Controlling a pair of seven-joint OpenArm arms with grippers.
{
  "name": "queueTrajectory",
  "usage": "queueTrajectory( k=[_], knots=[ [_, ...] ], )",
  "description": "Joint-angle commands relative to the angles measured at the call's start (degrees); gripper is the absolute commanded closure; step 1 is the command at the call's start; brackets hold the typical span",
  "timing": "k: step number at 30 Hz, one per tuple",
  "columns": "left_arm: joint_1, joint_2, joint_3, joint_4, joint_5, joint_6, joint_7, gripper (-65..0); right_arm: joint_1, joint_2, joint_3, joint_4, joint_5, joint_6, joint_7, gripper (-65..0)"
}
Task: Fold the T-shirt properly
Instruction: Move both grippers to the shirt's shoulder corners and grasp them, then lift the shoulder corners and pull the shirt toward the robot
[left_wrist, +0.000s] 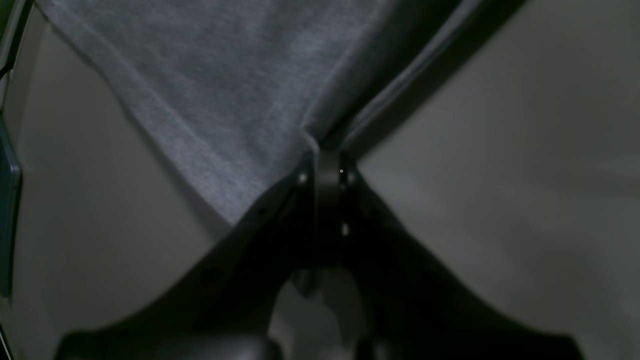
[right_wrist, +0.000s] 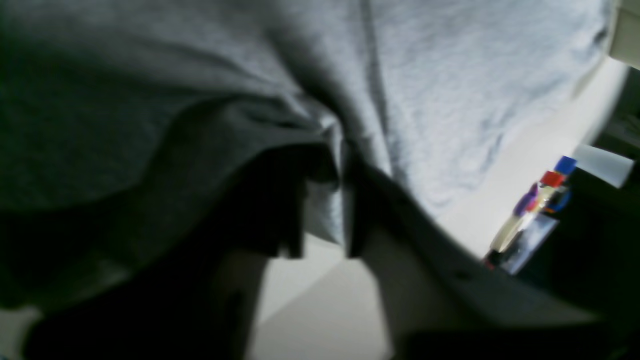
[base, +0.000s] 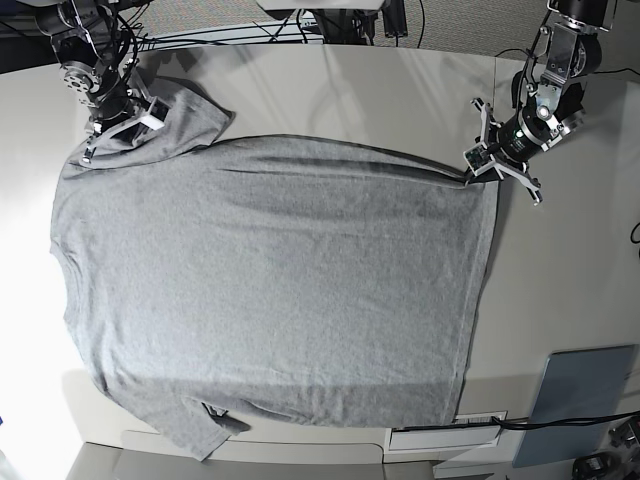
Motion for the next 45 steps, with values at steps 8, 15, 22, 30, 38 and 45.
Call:
queueTrajectory(
  k=[8,15,22,30,38,45],
  knots=[
    [1.2,-1.5,0.3,-0.6,-5.6,-6.5,6.0,0.0,-1.4,2.3,0.0,4.5,8.3,-5.8,-9.0,0.0],
    [5.5,-6.6,0.3,4.8,-14.6,-9.5,11.6,0.0,-12.3,8.3,0.9,12.5,7.8,-12.2,-11.6,0.0],
    [12.8,-9.8,0.3,11.7,-21.2,-9.4,18.4,0.0,-24.3,8.3,2.9,16.9,0.9,-17.8,-11.9,0.0],
    [20.0,-10.0,-0.2,16.7,-21.2,-9.3,21.4,0.0,-36.5,8.3,5.0,21.4,-2.4,-22.3,-11.2,0.0],
    [26.9,-10.0,-9.2,19.5,-26.2,-10.6,21.3,0.0,-41.8,8.3,5.0,21.4,-5.7,-26.8,-10.1,0.0],
    [28.3,-10.0,-15.5,20.8,-31.9,-10.6,19.6,0.0,-40.1,8.3,5.0,21.5,-6.1,-29.4,-7.8,0.0]
  ],
)
